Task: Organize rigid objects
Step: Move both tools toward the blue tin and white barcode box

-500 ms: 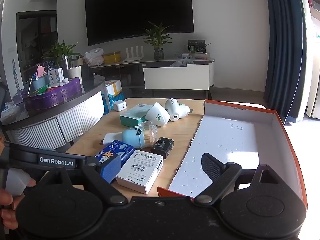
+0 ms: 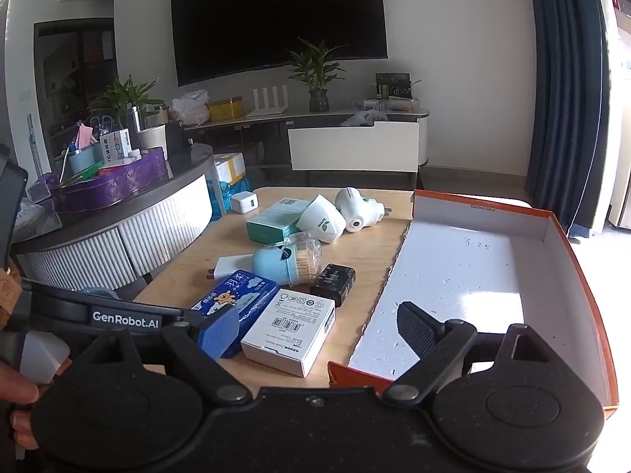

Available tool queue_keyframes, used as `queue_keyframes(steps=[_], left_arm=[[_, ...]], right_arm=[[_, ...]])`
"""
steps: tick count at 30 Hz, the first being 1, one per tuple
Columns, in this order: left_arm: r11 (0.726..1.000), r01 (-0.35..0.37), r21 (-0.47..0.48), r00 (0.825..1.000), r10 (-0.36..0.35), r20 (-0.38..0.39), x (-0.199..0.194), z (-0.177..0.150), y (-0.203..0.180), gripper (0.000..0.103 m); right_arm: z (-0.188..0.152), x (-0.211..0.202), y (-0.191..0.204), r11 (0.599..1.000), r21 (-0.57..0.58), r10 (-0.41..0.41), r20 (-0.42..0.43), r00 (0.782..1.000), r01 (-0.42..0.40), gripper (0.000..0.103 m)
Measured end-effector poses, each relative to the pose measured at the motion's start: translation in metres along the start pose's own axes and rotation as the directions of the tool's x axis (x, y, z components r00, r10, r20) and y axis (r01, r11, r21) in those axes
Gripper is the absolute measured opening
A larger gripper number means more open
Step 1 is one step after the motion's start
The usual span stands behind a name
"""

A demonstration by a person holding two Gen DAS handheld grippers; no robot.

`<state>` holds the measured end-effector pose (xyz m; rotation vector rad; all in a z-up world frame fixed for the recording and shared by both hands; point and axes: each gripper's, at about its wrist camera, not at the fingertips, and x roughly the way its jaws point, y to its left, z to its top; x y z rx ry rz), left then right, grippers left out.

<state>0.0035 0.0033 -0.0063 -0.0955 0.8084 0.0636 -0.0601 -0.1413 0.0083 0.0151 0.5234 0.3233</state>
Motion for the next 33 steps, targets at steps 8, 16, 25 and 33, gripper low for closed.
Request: queue_keyframes(steps=[8, 16, 25, 33], left_arm=[[1.0, -0.001, 0.011, 1.0, 0.001, -0.008, 0.002, 0.001, 0.002, 0.103], [1.0, -0.001, 0.027, 1.0, 0.001, -0.017, 0.005, 0.001, 0.002, 0.103], [0.999, 0.0, 0.037, 1.0, 0.0, -0.024, 0.009, 0.003, 0.001, 0.103], [0.999, 0.002, 0.045, 1.0, -0.001, -0.031, 0.014, 0.004, 0.001, 0.103]], right_arm=[[-0.003, 0.002, 0.004, 1.0, -0.003, 0.004, -0.011, 1.0, -0.004, 0.103], [-0.002, 0.005, 0.002, 1.0, 0.009, 0.001, -0.022, 1.0, -0.001, 0.103], [-0.003, 0.01, 0.0, 1.0, 0.017, 0.0, -0.036, 0.999, 0.001, 0.103], [-0.004, 0.013, -0.001, 1.0, 0.027, 0.0, -0.049, 0.999, 0.001, 0.103]])
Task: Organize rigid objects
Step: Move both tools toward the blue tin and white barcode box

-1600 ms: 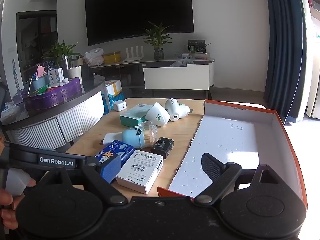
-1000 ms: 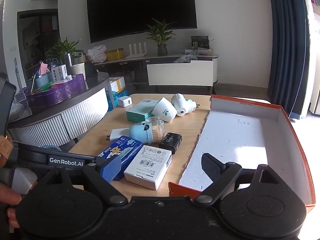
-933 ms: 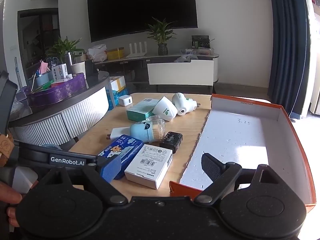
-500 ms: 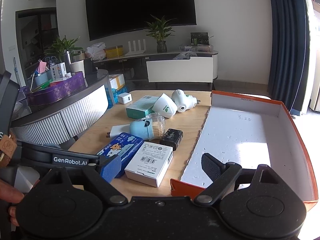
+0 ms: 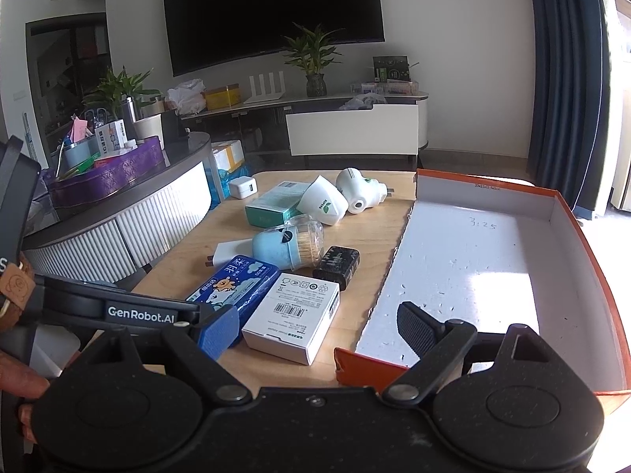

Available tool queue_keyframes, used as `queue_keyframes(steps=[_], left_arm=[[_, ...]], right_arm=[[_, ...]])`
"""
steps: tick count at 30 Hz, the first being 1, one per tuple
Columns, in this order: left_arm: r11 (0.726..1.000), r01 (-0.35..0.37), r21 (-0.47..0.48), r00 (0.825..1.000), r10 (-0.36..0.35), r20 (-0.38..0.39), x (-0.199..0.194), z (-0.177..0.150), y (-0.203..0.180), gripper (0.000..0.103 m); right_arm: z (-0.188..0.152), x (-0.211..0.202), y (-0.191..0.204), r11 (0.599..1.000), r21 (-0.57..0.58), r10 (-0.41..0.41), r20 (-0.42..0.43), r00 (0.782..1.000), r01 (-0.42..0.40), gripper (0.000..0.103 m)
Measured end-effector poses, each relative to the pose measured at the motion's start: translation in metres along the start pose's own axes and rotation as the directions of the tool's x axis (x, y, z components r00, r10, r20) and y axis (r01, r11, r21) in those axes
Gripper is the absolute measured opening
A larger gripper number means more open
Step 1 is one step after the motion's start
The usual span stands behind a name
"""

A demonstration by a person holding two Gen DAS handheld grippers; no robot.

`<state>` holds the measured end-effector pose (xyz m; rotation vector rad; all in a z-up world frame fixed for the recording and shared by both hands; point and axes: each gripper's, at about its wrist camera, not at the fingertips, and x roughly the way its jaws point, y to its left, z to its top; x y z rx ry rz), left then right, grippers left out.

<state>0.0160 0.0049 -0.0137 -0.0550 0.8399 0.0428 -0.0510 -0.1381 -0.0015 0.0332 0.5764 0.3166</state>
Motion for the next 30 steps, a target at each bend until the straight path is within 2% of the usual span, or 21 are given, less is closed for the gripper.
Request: queue_keyframes(steps=[30], left_arm=[[1.0, 0.005, 0.025, 1.0, -0.004, -0.03, 0.017, 0.003, -0.002, 0.103]], right_arm=[[-0.002, 0.012, 0.0, 1.0, -0.002, -0.009, -0.032, 0.999, 0.009, 0.103]])
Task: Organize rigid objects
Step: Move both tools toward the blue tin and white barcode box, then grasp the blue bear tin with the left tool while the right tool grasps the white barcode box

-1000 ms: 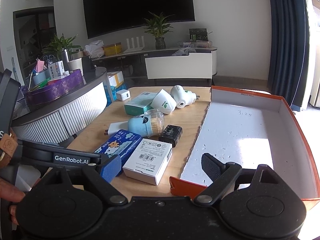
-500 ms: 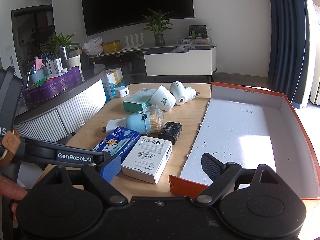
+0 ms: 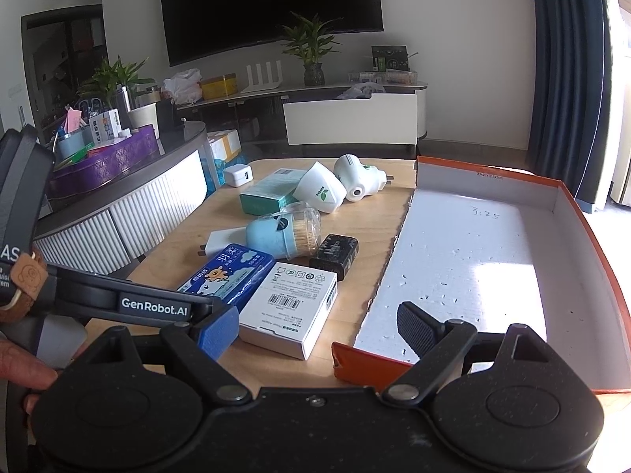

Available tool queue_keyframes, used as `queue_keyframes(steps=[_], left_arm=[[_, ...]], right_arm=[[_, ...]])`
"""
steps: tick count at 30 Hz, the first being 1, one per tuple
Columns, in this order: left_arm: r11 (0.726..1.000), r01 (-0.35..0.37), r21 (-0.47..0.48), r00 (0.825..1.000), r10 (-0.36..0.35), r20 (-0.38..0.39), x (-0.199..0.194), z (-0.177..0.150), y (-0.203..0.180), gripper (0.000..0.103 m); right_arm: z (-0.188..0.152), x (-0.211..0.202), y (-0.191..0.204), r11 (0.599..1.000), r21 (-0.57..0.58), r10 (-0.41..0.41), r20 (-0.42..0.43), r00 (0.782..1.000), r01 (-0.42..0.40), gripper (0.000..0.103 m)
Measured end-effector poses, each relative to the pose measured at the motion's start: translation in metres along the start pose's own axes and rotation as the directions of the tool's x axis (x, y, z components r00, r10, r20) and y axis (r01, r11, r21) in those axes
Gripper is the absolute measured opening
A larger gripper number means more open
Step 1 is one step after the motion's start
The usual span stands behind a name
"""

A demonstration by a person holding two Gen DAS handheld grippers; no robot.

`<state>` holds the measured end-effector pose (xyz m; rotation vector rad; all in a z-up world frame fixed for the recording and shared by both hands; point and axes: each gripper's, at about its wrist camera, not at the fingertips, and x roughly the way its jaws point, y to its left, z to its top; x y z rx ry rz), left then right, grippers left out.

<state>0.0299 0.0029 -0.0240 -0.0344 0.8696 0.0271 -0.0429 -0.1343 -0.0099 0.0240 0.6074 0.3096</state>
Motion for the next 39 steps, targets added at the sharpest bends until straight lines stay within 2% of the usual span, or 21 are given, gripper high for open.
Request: queue_keyframes(steps=[14, 25, 28, 30, 31, 32, 36, 39], left_arm=[[1.0, 0.016, 0.021, 1.0, -0.016, -0.014, 0.014, 0.004, -0.002, 0.103], [0.998, 0.017, 0.054, 0.999, -0.016, -0.03, 0.039, 0.014, -0.003, 0.103], [0.998, 0.034, 0.059, 0.999, -0.033, -0.017, 0.043, 0.016, -0.005, 0.098], [0.996, 0.048, 0.079, 0.999, -0.049, 0.006, 0.043, 0.016, -0.006, 0.09], [0.995, 0.048, 0.089, 0.999, -0.05, 0.017, 0.041, 0.015, -0.006, 0.08], [0.994, 0.044, 0.098, 0.998, -0.047, 0.029, 0.04, 0.015, -0.006, 0.066], [0.996, 0.065, 0.064, 0.997, -0.068, 0.038, 0.033, 0.011, 0.005, 0.063], [0.999, 0.04, 0.022, 0.997, -0.041, 0.059, 0.026, 0.009, 0.016, 0.063]], right_arm=[[-0.001, 0.007, -0.003, 1.0, 0.008, -0.003, -0.013, 1.0, 0.003, 0.103], [0.002, 0.018, -0.007, 1.0, 0.018, -0.017, -0.041, 0.999, 0.018, 0.103], [0.005, 0.024, -0.006, 1.0, 0.027, -0.013, -0.066, 0.998, 0.015, 0.102], [0.007, 0.028, -0.003, 1.0, 0.022, -0.011, -0.075, 0.997, 0.013, 0.102], [0.008, 0.03, -0.001, 1.0, 0.012, -0.015, -0.075, 0.997, 0.016, 0.102], [0.008, 0.031, 0.0, 1.0, 0.005, -0.017, -0.077, 0.997, 0.018, 0.102], [0.01, 0.039, 0.007, 1.0, 0.007, -0.011, -0.101, 0.995, 0.012, 0.102], [0.014, 0.05, 0.015, 1.0, 0.016, 0.004, -0.129, 0.992, -0.002, 0.102]])
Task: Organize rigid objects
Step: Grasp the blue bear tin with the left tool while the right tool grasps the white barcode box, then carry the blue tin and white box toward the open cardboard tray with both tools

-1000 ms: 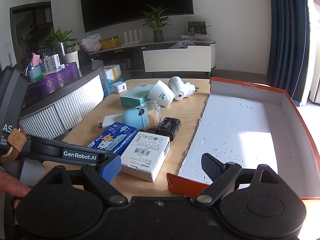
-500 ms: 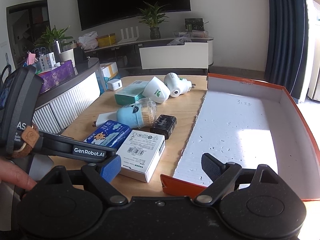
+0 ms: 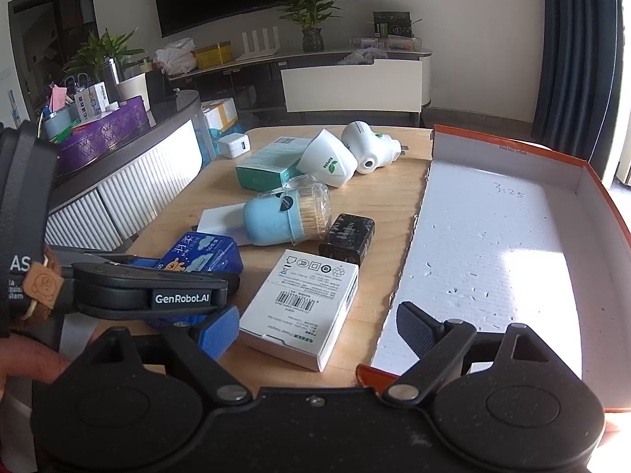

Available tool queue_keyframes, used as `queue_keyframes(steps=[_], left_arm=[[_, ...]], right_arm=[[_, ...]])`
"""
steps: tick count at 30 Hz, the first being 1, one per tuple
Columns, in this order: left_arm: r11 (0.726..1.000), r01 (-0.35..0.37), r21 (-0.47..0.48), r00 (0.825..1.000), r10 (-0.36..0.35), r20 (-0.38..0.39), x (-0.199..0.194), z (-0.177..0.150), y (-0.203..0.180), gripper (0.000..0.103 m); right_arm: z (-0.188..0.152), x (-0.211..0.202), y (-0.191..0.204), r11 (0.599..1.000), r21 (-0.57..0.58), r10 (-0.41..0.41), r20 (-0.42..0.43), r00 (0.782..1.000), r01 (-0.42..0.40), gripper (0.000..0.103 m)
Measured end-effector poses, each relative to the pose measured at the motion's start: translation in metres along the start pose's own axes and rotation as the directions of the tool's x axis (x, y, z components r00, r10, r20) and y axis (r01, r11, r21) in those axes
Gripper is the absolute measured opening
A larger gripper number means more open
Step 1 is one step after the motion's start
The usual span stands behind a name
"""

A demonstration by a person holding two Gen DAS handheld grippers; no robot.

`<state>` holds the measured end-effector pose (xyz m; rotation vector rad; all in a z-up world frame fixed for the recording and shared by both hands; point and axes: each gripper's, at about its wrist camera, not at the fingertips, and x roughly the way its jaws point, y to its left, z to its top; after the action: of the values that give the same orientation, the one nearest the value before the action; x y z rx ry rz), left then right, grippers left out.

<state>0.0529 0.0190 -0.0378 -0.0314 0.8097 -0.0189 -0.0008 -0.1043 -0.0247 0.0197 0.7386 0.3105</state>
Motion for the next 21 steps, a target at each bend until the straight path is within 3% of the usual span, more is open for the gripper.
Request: queue_keyframes(steps=[7, 10, 13, 21], left_arm=[[0.998, -0.038, -0.044, 0.999, 0.039, 0.014, -0.008, 0.001, 0.015, 0.063], [0.998, -0.031, -0.058, 0.999, 0.032, 0.014, -0.008, 0.001, 0.019, 0.063], [0.998, -0.027, -0.06, 0.999, 0.029, 0.018, -0.01, 0.001, 0.019, 0.063], [0.997, -0.013, -0.079, 0.999, 0.017, 0.041, -0.022, 0.003, 0.015, 0.063]], right_arm=[[0.005, 0.038, 0.02, 0.999, 0.016, -0.038, -0.064, 0.997, 0.039, 0.102], [0.004, 0.05, 0.022, 0.997, 0.01, -0.074, -0.073, 0.995, 0.075, 0.097], [0.005, 0.05, 0.025, 0.994, -0.023, -0.106, -0.048, 0.993, 0.105, 0.071], [0.011, 0.03, 0.017, 0.997, 0.014, -0.072, -0.035, 0.997, 0.072, 0.071]])
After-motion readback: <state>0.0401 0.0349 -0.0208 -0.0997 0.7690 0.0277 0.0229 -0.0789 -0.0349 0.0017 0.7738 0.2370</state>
